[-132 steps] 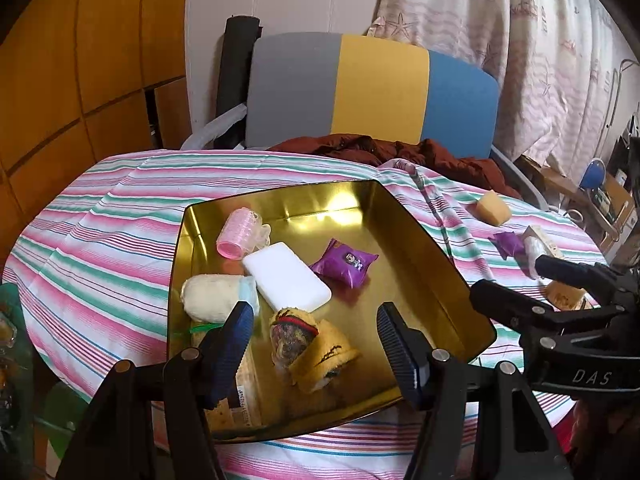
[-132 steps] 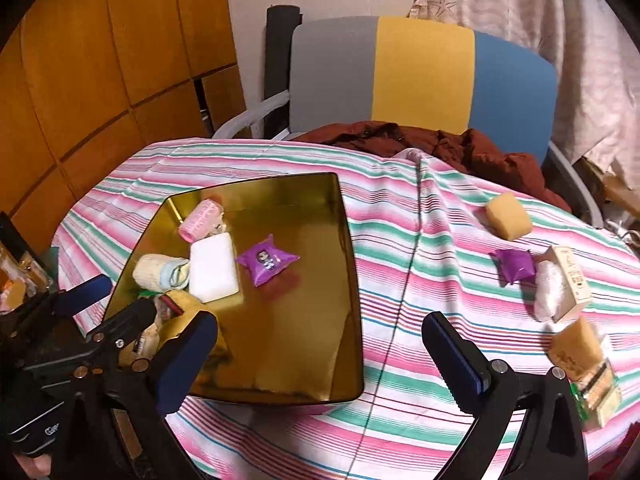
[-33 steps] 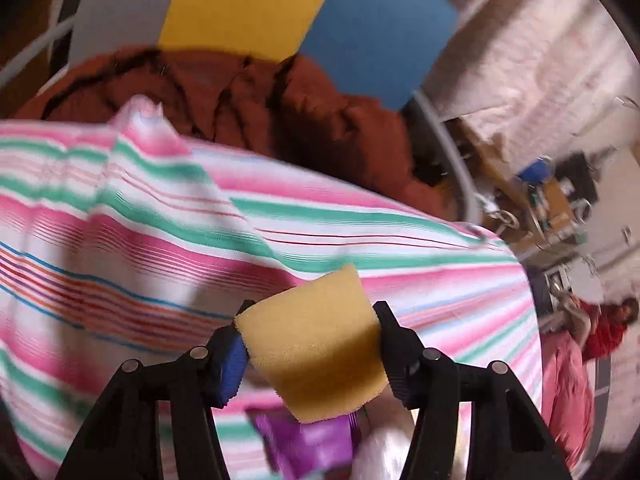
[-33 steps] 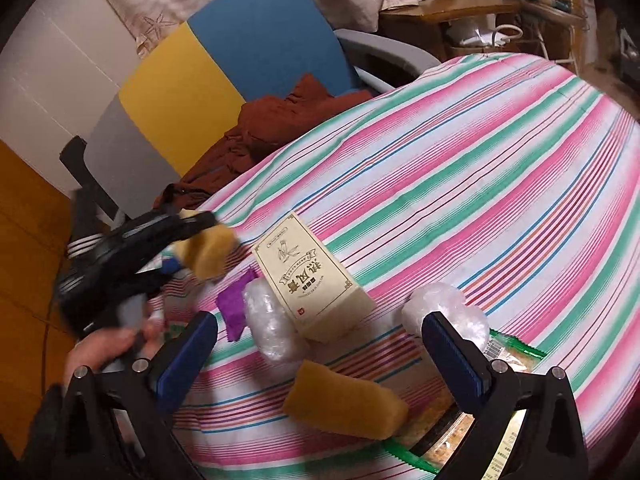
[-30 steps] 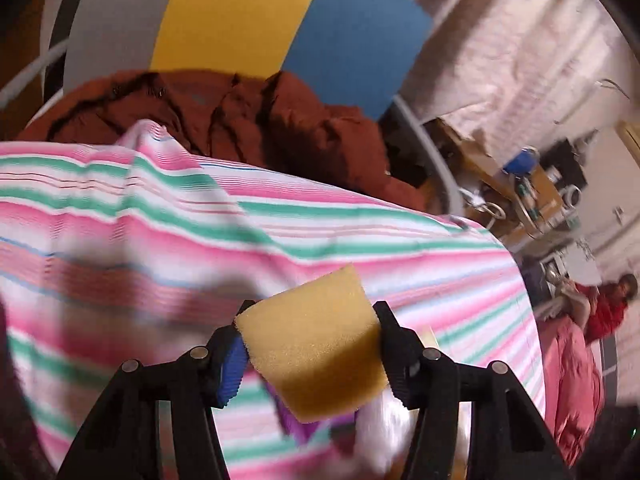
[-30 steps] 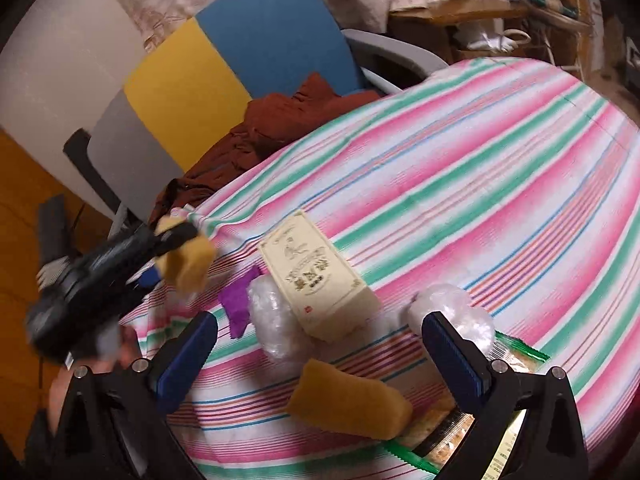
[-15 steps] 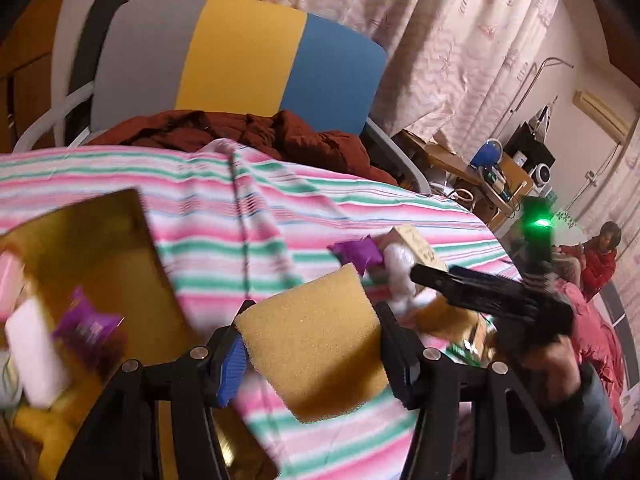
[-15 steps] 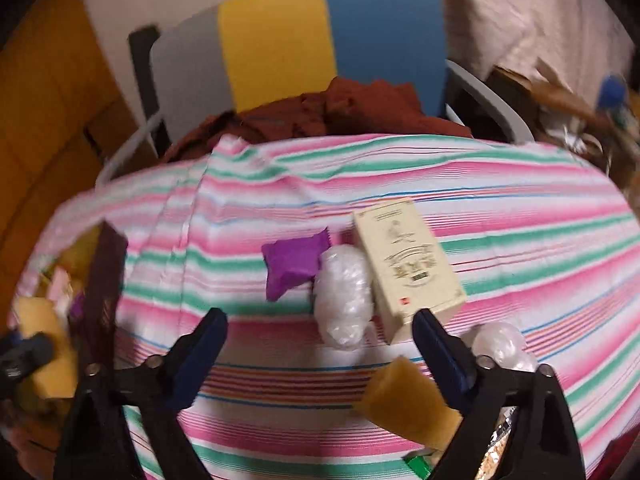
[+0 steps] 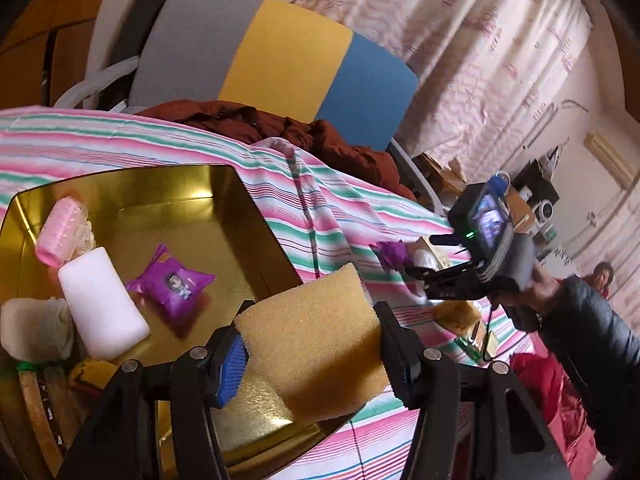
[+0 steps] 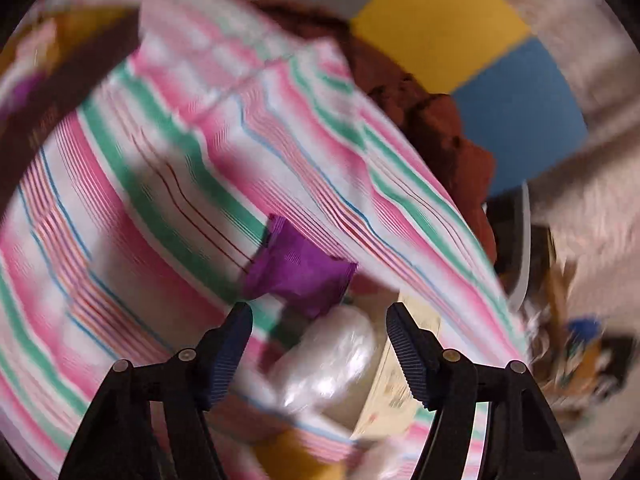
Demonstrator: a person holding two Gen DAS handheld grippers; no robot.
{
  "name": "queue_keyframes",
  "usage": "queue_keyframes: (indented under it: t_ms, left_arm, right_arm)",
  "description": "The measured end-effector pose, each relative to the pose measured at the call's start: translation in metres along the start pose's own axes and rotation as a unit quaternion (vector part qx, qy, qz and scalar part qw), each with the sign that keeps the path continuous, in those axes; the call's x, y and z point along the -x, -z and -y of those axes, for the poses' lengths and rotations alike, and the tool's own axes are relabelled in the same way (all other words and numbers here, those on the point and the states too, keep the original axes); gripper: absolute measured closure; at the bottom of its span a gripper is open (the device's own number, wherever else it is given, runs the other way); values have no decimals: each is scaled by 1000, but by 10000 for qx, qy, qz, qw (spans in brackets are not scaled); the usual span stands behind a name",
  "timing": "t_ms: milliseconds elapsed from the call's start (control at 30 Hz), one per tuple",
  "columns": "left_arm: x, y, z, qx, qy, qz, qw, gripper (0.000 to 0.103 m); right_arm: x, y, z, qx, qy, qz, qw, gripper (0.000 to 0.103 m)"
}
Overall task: Organize objects
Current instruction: 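Grasp the purple packet with the right tool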
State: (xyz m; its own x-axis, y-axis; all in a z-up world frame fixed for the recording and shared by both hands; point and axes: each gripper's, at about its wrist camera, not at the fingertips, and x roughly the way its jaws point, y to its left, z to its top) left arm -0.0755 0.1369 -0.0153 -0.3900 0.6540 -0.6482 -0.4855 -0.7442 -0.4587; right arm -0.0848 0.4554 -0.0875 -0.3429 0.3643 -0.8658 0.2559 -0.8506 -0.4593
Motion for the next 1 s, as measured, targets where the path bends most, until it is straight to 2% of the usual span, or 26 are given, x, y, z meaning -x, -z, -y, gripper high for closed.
queue_keyframes:
  t_ms: [167, 233, 267, 300, 433, 567, 667, 800, 867, 1000]
  left_arm:
    - [-3, -5, -8, 43, 21, -58, 10000, 44]
    - [-5, -6, -10, 79, 33, -100, 9999, 44]
    - [-7, -6, -12, 119, 45, -139, 9998, 44]
    - [-10, -7, -13, 164, 60, -179, 9997, 44]
    - [-13, -5, -14, 196, 87, -188, 9996, 44]
    - [-10, -1, -13, 179, 111, -180, 9996, 44]
    - [0, 2, -11, 116, 105, -105, 9998, 44]
    - [18, 10, -14, 90, 39, 17, 10000, 44]
    - [26, 17, -18, 120, -32, 51, 9999, 44]
    - [45, 33, -30, 231, -204, 129, 9994, 44]
  right_arm:
    - [-34, -21, -5, 702, -145, -385, 9967, 32]
    - [-34, -30, 8, 444, -448, -301, 9976, 37]
    - [-36, -33, 13, 287, -628, -307, 9971, 50]
    - [-39, -36, 17, 151, -802, -319, 9961, 56]
    - [-42, -35, 31, -423, -1064, -264, 9931, 58]
    - [-37, -27, 46, -1250, -1329, -126, 9831, 60]
    - [-21, -23, 49, -1657, -1366, 133, 9766, 60]
    - [17, -24, 49, -2161, -1423, 687, 9635, 60]
    - [37, -25, 41, -2275, -1465, 945, 9580, 60]
    - [81, -28, 10, -2449, -1827, 1543, 9396, 60]
